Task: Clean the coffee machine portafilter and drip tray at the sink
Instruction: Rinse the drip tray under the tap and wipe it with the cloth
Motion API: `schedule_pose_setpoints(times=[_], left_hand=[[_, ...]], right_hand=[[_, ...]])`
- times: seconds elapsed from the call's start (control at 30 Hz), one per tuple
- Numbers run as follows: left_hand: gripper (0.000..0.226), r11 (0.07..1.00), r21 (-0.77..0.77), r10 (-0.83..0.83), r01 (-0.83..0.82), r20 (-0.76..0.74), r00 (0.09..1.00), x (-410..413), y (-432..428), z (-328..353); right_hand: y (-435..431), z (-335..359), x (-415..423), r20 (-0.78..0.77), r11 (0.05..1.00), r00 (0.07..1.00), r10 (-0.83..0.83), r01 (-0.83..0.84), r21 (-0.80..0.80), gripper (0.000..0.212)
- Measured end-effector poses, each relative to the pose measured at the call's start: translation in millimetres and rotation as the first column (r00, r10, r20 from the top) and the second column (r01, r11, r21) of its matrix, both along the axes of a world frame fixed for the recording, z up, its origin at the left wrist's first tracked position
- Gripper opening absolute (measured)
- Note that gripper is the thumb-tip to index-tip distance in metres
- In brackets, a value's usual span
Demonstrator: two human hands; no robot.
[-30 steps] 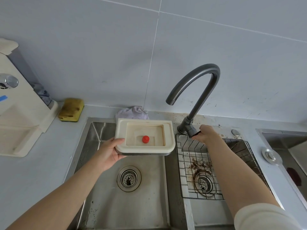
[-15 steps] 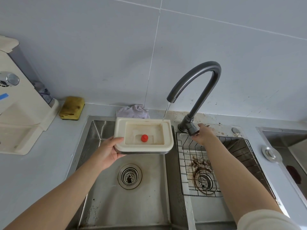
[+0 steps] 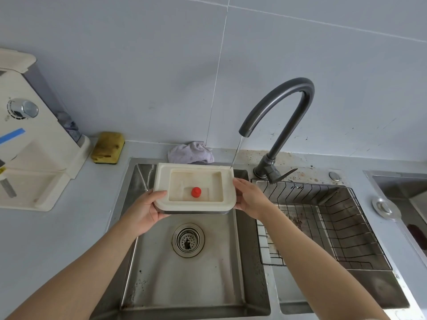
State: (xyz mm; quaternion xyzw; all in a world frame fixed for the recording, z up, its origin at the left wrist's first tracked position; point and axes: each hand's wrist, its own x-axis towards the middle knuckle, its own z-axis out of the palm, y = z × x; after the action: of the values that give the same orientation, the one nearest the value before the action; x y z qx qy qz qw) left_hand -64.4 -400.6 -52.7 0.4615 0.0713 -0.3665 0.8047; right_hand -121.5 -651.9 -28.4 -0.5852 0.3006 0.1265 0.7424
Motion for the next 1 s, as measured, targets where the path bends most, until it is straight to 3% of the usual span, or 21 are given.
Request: schedule_pose_setpoints(times=[0.07,0.17,0.3,0.37,0.43,1.0], left_hand=[[0.089,0.999,0.026,-0.019,0.019,0.012,1.0,1,2,0],[0.057,1.0,0.022,0.011,-0.01,-0.026,1.0,1,2,2],[0.062,0.999,-0.029,0.015,-0.016,-0.047,0.999,2,-1,0],[0.035,0.999,-0.029,0.017,-0.019,-0.059,0.998,2,-3,-1],[0.025,0.999,-0.035,0.025,-0.028,-0.082,0.996,2,-6,-2],[0.022,0.994,0.103,-0.039,0.048,-0.09,0.995,2,-37,-1]], right_hand=[[0,0,0,-0.011,1.0,1.0,0.009,-0.009,-0.023,0.028],[1,1,-1,-0.01,0.999,1.0,0.019,-0.019,-0.043,0.028],[-1,2,-3,0.004,0.997,1.0,-0.002,0.003,-0.072,0.026],[-3,3,-5,0.016,0.997,1.0,0.005,-0.004,-0.077,0.025],[-4,3,-8,0.023,0.997,1.0,0.0,0.002,-0.079,0.023],[-24,1,-35,0.019,0.98,0.993,-0.113,0.115,-0.164,0.029]])
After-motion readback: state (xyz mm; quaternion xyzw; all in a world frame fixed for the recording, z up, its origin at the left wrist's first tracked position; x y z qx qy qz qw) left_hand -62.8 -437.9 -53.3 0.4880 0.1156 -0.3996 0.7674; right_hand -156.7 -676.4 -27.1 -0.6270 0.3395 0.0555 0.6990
